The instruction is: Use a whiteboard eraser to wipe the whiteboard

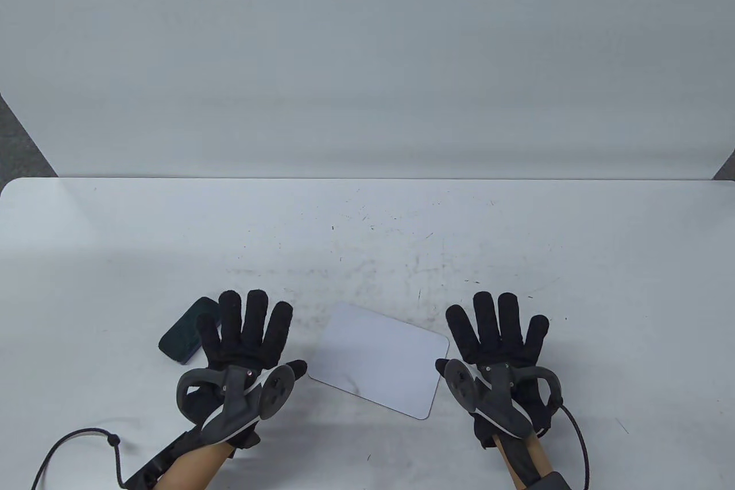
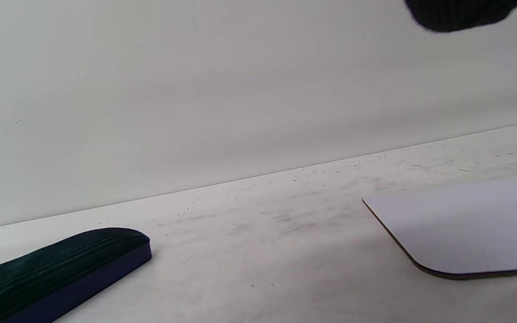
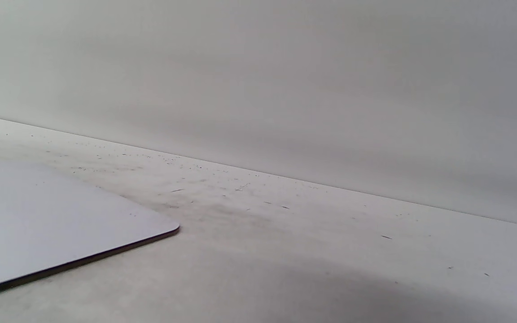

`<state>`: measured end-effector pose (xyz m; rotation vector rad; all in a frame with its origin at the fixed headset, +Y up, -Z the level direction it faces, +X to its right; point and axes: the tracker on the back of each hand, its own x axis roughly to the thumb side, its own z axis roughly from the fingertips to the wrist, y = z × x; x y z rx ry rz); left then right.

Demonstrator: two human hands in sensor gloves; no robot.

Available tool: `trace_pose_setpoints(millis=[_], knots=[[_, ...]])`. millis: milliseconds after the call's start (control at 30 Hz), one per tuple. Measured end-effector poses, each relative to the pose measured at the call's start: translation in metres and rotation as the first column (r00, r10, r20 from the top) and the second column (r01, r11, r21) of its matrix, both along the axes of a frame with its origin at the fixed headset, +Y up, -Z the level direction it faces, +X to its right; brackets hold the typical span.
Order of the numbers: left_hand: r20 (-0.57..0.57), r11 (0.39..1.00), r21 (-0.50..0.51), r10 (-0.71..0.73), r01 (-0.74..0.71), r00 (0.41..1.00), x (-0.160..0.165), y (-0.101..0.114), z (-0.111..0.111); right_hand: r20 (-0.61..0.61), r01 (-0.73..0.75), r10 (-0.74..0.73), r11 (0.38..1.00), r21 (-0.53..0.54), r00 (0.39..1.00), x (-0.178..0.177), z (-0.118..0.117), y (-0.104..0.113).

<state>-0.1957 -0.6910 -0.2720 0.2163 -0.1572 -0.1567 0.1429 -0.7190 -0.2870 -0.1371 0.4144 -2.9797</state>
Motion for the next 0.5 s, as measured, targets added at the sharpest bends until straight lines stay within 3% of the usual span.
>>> trace_pose_setpoints(millis=[500], knots=[[-0.03,0.999,-0.037,-0.021,0.02,0.999,-0.0037,-0.0039,-0.0041,0.003,-0.014,0.014,0.999,-0.04,1.0,-0.0014,-0.0005,-0.0025]])
